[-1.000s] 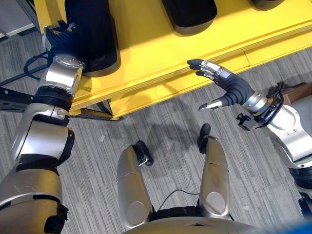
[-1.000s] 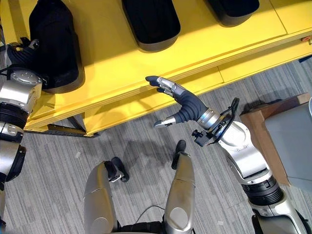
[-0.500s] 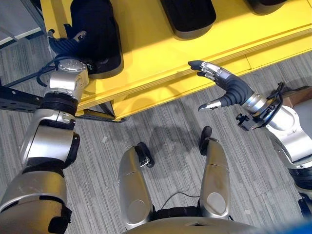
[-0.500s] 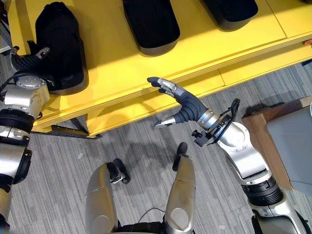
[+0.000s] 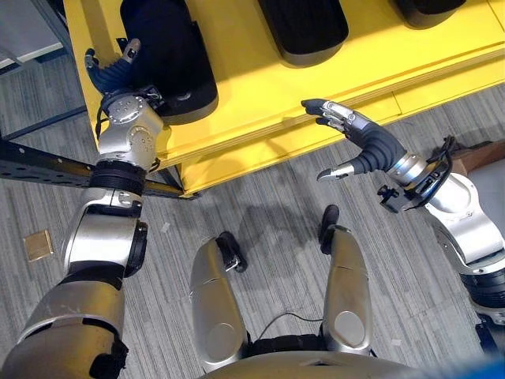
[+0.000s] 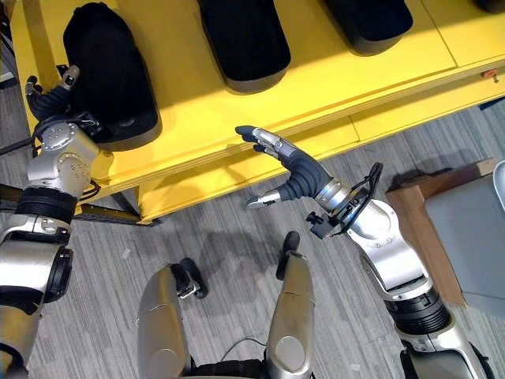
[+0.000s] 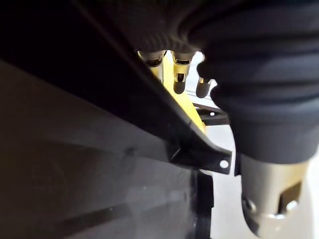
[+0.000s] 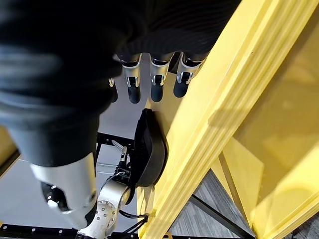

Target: Move parts from the plastic box to the shelf.

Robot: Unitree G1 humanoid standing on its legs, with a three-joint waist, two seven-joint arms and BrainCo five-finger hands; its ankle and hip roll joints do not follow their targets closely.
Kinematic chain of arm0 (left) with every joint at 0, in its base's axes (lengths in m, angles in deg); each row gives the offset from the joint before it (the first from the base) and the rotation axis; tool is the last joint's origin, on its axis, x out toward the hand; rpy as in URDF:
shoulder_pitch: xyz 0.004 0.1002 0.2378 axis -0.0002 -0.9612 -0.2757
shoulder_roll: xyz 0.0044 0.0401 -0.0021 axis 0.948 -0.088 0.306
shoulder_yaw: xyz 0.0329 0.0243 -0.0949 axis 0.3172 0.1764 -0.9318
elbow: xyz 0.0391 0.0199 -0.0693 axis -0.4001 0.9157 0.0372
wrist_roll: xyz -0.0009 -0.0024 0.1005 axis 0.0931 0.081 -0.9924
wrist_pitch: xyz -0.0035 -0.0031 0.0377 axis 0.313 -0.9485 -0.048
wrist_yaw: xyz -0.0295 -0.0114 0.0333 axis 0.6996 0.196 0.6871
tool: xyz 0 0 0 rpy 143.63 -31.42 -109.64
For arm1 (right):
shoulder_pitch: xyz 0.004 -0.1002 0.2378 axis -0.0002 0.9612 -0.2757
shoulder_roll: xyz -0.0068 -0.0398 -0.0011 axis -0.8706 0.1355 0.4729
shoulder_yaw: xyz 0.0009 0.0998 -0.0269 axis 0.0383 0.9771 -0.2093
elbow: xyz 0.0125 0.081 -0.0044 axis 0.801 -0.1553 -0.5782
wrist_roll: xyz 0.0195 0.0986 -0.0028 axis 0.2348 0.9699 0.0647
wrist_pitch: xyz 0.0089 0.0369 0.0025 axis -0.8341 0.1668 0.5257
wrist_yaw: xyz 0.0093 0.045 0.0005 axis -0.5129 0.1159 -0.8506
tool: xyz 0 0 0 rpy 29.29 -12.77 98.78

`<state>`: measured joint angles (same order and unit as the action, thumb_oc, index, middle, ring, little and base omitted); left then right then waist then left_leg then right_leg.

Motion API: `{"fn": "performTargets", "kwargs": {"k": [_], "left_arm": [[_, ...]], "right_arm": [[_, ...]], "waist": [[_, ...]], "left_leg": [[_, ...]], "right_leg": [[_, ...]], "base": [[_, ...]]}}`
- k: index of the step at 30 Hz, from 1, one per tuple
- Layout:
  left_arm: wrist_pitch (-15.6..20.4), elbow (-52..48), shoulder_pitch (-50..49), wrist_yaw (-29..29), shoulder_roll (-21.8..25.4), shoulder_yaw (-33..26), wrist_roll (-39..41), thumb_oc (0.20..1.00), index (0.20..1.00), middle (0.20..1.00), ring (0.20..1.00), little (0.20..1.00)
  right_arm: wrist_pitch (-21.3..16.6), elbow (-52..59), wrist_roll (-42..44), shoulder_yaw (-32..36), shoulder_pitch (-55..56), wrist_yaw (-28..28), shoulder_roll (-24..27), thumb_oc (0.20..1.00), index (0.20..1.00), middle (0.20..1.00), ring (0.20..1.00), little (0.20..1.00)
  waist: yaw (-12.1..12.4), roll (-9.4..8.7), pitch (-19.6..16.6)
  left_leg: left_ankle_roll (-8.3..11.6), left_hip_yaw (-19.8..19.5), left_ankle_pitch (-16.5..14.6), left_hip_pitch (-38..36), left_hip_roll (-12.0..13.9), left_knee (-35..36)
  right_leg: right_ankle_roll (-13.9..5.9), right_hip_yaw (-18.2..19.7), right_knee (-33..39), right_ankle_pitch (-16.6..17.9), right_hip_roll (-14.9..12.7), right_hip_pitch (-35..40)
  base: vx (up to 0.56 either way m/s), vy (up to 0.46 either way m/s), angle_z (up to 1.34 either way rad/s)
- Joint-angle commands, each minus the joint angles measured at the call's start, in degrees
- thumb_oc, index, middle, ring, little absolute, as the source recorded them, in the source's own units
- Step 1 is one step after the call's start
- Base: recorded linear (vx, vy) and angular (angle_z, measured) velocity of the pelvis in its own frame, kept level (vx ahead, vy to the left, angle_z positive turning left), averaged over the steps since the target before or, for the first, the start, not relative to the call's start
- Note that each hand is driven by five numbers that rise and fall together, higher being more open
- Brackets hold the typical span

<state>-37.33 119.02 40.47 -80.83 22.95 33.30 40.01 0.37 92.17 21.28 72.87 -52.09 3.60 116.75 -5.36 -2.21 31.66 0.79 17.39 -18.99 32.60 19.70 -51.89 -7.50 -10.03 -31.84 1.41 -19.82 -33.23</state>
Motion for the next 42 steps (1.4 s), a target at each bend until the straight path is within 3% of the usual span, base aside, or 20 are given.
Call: {"fn": "performTargets", "kwargs": {"k": [1, 6, 11, 18, 29, 35, 39, 42], "left_arm": [[-1.9, 0.5, -5.4, 0.8, -4.3, 1.7, 3.5, 1.000, 1.000, 1.000, 1.000, 1.000], [-1.7, 0.4, -5.5, 0.2, -5.6, 2.4, 1.6, 1.000, 1.000, 1.000, 1.000, 1.000], [-0.1, 0.6, -5.3, -4.3, -5.1, 2.1, -1.5, 1.000, 1.000, 1.000, 1.000, 1.000], [3.0, 0.0, -6.0, -16.3, 1.0, -2.0, -9.0, 1.000, 1.000, 1.000, 1.000, 1.000], [8.1, -1.0, -10.1, -24.0, 8.5, -8.6, -13.1, 1.000, 1.000, 1.000, 1.000, 1.000], [13.1, -3.4, -13.5, -21.1, 7.8, -10.9, -12.5, 1.000, 1.000, 1.000, 1.000, 1.000], [15.2, -6.7, -14.4, -17.8, 7.4, -10.0, -19.8, 1.000, 1.000, 1.000, 1.000, 1.000], [17.8, -10.6, -16.9, -11.7, 5.5, -9.0, -22.5, 1.000, 1.000, 1.000, 1.000, 1.000]], "right_arm": [[-4.1, 2.3, 1.1, 0.8, -1.0, -0.3, -2.4, 1.000, 1.000, 1.000, 1.000, 1.000], [-4.6, 1.9, 1.1, -0.1, -1.1, -0.2, -2.9, 1.000, 1.000, 1.000, 1.000, 1.000], [-4.4, 1.4, 1.3, -0.7, -1.7, 0.1, -3.2, 1.000, 1.000, 1.000, 1.000, 1.000], [-3.9, 1.8, 0.8, -0.8, -0.7, 0.0, -3.5, 1.000, 1.000, 1.000, 1.000, 1.000], [-6.1, 3.6, 1.2, 1.6, 3.5, -1.5, -3.2, 1.000, 1.000, 1.000, 1.000, 1.000], [-7.7, 3.9, 0.7, 1.7, 5.2, -2.1, -3.6, 1.000, 1.000, 1.000, 1.000, 1.000], [-9.4, 4.1, 0.6, 1.6, 6.6, -2.3, -3.7, 1.000, 1.000, 1.000, 1.000, 1.000], [-11.0, 4.8, -1.3, 1.5, 7.7, -2.5, -3.9, 1.000, 1.000, 1.000, 1.000, 1.000]], "waist": [[0.5, -2.60, -1.9], [0.5, -3.22, -1.9], [0.6, -3.42, -1.9], [1.5, -2.61, -1.9], [2.6, -1.99, -2.4], [2.9, -2.14, -2.3], [3.0, -2.23, -2.4], [3.5, -2.29, -2.3]], "left_leg": [[2.28, 0.5, 8.8, -1.5, -3.4, 9.2], [2.35, 0.5, 8.7, -1.5, -2.9, 8.8], [2.46, 0.4, 8.5, -1.4, -2.4, 8.0], [2.84, 0.5, 8.5, -1.8, -2.5, 7.8], [3.21, -0.1, 9.1, -2.8, -3.4, 9.7], [3.26, -0.5, 9.3, -2.6, -3.5, 10.2], [3.14, -0.3, 9.6, -3.1, -3.5, 11.4], [3.00, -0.3, 9.7, -3.9, -3.8, 12.6]], "right_leg": [[0.12, -1.6, -11.0, -7.1, 2.3, 1.0], [0.31, -2.2, -11.0, -7.6, 2.6, 1.5], [0.51, -2.3, -11.5, -8.0, 2.8, 1.7], [0.68, -2.8, -11.5, -8.5, 2.0, 2.6], [0.47, -3.4, -9.6, -9.2, 2.0, 4.6], [0.37, -3.5, -8.9, -9.6, 2.6, 5.1], [0.24, -3.9, -7.8, -9.8, 2.8, 5.8], [0.04, -4.6, -6.5, -10.0, 2.9, 7.0]], "base": [[0.01, -0.044, -0.03], [0.02, -0.038, -0.03], [0.02, -0.011, 0.01], [0.02, 0.003, -0.05], [0.00, -0.014, -0.03], [-0.02, -0.043, 0.01], [-0.03, -0.064, -0.01], [-0.04, -0.121, 0.03]]}}
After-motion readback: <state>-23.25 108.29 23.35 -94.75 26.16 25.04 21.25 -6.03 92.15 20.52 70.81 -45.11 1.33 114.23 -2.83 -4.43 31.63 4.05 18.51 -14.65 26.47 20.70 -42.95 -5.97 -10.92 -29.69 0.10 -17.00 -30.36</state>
